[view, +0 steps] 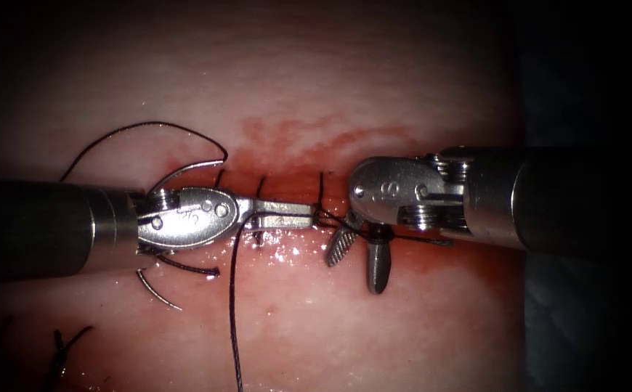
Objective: Wound Closure
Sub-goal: With the right hand, grasp the suture short end
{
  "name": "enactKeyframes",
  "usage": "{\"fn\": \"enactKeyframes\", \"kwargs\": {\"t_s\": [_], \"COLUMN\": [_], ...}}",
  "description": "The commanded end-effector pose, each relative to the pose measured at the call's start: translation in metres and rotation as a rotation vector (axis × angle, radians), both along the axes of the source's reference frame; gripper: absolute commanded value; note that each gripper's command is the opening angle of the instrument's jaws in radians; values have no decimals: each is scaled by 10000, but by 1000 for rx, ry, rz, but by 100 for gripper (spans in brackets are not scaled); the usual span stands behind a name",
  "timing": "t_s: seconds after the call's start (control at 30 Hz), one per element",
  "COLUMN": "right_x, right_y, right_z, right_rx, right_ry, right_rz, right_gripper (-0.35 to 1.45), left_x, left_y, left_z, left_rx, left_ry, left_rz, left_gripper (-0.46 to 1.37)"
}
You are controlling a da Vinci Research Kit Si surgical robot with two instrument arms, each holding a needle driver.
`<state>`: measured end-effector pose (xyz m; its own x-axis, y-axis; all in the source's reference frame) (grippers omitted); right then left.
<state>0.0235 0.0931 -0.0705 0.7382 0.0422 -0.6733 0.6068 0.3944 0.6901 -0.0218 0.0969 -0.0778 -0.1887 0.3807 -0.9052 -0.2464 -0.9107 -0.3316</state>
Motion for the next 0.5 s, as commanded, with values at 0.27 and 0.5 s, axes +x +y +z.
{"fn": "enactKeyframes", "kwargs": {"t_s": [0.27, 0.5], "right_x": [3, 5], "right_y": [6, 23], "right_z": [-2, -12], "right_rx": [5, -3], "right_ry": [2, -27], "right_rz": [10, -39], "right_gripper": [85, 89], "left_x": [2, 3], "left_y": [2, 2], "left_z": [-1, -2], "left_rx": [2, 3], "left_ry": [-2, -2], "left_rz": [4, 4], "left_gripper": [-35, -35]}}
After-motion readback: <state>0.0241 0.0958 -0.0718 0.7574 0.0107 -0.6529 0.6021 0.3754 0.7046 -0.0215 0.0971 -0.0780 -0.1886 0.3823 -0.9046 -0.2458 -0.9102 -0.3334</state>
